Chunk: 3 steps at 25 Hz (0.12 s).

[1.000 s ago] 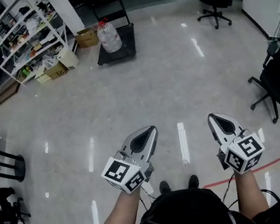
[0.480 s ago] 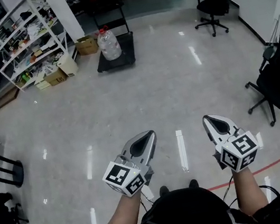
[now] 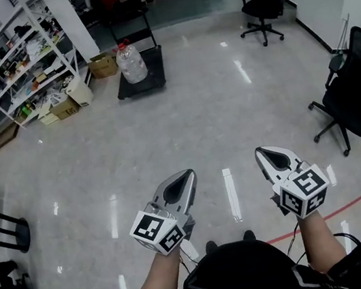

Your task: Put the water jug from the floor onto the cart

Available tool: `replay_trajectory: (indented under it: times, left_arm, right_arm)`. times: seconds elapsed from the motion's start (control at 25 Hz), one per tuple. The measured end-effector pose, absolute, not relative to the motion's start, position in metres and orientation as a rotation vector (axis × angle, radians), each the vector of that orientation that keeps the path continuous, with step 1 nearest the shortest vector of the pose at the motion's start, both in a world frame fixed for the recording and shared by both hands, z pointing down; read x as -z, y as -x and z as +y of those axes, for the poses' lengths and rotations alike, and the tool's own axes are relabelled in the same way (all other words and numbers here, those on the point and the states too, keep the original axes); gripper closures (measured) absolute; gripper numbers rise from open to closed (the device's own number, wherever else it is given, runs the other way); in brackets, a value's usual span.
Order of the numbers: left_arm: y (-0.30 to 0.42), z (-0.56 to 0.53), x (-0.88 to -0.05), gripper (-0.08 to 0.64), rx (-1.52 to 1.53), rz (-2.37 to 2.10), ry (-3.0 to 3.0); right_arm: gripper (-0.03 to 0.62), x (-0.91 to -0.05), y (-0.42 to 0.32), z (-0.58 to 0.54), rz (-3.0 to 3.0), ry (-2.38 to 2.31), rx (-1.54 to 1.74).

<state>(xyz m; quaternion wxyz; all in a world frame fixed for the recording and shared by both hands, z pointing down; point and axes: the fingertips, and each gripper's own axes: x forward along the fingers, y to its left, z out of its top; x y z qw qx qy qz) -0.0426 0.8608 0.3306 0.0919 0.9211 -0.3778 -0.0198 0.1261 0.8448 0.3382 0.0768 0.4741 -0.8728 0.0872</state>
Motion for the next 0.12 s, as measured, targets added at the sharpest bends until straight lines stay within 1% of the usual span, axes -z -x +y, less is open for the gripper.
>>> replay_trajectory:
  times: [0.12]
  left_arm:
    - [0.0402, 0.8610, -0.3310, 0.571, 0.046, -1.116, -2.746]
  right_arm:
    - [0.589, -0.3393, -0.1270, 0.8446, -2.616, -1.416, -0.258]
